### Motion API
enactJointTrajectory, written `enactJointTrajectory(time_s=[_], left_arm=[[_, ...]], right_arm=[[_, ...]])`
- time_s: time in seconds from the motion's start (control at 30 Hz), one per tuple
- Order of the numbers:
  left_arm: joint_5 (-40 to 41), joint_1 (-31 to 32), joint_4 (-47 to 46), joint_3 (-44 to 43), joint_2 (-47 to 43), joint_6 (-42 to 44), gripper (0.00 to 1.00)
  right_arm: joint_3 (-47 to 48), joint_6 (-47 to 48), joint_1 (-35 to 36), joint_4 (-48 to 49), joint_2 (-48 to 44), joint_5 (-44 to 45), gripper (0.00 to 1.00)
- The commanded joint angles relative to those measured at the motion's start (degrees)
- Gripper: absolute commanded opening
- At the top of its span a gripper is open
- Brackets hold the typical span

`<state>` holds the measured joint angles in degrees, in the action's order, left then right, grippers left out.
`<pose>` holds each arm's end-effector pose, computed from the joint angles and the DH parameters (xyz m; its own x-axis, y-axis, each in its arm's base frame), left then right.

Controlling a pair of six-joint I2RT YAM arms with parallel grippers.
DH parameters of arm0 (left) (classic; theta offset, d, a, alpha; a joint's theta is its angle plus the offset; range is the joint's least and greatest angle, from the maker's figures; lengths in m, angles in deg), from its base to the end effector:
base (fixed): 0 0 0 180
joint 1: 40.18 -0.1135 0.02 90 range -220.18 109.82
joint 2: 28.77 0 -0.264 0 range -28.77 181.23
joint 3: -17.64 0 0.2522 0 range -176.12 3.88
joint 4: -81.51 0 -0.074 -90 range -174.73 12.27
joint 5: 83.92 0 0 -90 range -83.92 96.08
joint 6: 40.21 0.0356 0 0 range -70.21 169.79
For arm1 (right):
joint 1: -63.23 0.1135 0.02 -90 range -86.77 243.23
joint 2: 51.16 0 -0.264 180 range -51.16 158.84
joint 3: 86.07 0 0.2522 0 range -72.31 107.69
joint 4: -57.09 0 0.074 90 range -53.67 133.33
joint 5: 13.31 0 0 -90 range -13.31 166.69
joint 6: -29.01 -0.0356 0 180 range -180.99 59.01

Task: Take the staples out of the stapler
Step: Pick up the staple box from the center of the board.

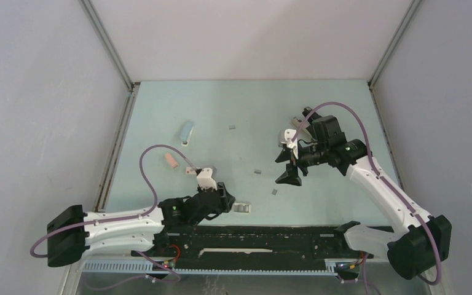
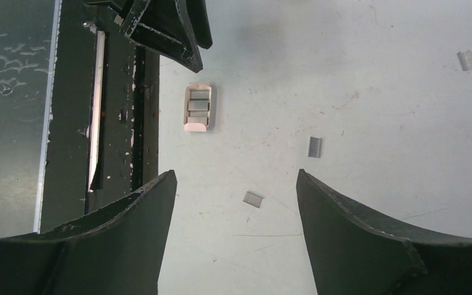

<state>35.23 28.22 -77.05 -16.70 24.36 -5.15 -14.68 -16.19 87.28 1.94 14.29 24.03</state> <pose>0.0826 -0.1615 0.1756 -0.6892 -0.2012 -0.6961 0.1932 0.8748 -0.4442 0.1927 0.1170 0.3074 0.0178 -0.4601 -0.8877 -0.9991 0.0254 -0.0332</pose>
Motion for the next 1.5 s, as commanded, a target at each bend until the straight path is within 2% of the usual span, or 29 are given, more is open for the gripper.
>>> enactJointTrajectory(time_s=[0.0, 0.2, 0.4, 0.67, 1.03, 1.27, 1.47], left_arm=[[-1.1, -1.2, -6.7, 2.6, -2.1, 0.7, 0.49], [-2.5, -1.4, -7.4, 3.0, 0.1, 0.0, 0.44], [-3.4, -1.4, -7.4, 1.1, 4.2, 0.5, 0.3], [-2.4, -1.3, 0.1, -4.3, 10.2, 0.7, 0.31], [-5.4, -1.3, -2.8, -5.3, 12.1, 1.2, 0.34], [-6.1, -1.3, -2.1, -7.6, 16.9, 0.8, 0.35], [-6.1, -0.9, -1.2, -8.4, 17.6, 0.3, 0.33]], right_arm=[[-0.2, -0.1, 0.4, -0.4, 1.6, -1.4, 0.81], [-0.2, 0.2, 1.4, -0.9, 3.8, -1.3, 0.8], [-0.2, 0.3, 3.5, -0.9, 6.0, 0.0, 0.8], [-0.3, 0.4, 4.2, -0.9, 6.0, 0.2, 0.8], [-0.2, 0.4, 5.3, -0.8, 6.4, 0.3, 0.8], [-0.3, 0.3, 5.4, -0.9, 6.3, 0.3, 0.8], [-0.3, 0.4, 5.5, -0.7, 6.2, 0.3, 0.8]])
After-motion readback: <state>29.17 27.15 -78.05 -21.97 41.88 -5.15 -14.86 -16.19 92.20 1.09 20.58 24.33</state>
